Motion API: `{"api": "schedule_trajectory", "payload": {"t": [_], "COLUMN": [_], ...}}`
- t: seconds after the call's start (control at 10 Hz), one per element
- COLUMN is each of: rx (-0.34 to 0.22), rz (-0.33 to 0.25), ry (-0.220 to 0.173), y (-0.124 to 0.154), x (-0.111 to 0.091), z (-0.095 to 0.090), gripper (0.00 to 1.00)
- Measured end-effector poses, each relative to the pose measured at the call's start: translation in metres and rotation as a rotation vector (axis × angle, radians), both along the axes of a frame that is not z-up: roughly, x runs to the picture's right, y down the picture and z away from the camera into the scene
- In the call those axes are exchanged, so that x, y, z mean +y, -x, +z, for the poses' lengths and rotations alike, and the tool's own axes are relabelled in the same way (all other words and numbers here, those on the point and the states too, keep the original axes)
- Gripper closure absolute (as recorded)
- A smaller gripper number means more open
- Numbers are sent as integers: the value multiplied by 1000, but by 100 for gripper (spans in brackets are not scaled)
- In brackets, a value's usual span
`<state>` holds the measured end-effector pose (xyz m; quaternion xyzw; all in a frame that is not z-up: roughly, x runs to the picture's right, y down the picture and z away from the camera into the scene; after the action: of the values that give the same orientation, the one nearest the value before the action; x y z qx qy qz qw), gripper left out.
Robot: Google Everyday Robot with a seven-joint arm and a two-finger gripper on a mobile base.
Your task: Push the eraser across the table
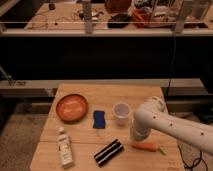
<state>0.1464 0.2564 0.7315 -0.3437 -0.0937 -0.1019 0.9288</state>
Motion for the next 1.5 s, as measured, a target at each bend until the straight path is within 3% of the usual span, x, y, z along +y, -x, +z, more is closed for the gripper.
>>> {"api": "schedule_trajectory", "payload": {"t": [0.3, 1.5], "rx": [-21, -55], "rz": [-12, -84], "ry": [25, 85], "y": [4, 22], "x": [12, 27], "z": [19, 35], "gripper": [98, 98]}}
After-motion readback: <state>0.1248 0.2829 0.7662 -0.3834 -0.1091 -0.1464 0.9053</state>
